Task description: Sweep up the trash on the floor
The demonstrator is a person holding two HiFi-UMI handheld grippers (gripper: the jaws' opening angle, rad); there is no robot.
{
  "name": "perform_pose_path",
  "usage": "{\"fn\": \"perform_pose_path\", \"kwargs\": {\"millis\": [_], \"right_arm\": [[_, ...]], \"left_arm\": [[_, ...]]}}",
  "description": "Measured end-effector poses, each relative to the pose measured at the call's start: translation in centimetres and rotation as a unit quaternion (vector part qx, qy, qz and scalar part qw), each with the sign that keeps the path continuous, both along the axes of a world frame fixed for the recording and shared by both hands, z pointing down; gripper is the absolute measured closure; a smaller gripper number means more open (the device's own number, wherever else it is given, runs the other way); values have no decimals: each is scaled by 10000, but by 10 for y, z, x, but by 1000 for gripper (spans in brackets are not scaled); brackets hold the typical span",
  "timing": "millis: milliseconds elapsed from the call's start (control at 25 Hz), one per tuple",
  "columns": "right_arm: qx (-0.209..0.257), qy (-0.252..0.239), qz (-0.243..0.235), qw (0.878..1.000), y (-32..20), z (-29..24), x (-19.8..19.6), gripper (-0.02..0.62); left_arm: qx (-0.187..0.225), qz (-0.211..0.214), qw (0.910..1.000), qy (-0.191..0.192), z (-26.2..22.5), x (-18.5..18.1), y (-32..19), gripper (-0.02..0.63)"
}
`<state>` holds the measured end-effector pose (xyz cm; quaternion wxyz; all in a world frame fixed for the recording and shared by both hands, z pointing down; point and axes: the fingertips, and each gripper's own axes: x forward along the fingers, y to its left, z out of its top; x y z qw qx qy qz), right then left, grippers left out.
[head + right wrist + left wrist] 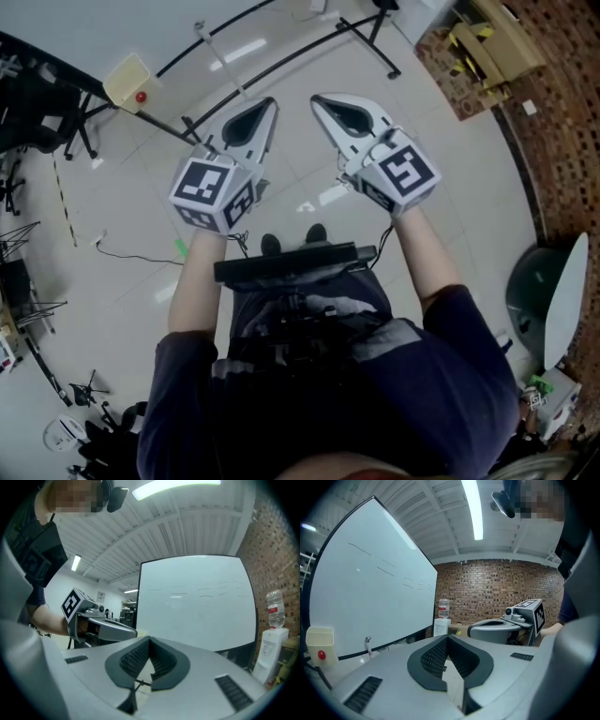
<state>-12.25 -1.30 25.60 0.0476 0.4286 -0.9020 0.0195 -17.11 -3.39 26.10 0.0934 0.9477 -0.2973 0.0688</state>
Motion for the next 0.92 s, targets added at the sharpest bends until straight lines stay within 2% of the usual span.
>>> {"fn": "perform_pose_path", "kwargs": {"millis": [240,440,920], "right_arm": [[106,184,-84,9997,7,-12,-42,588],[141,270,-30,9995,9,-24,-81,588],[145,451,-158,9988,27,-23,-184,588]], "left_arm": [[7,1,9996,285,-7,-34,-1,604],[169,-135,9985,502,-25,-76,-7,604],[175,122,9987,466,-27,-156,10,604]]}}
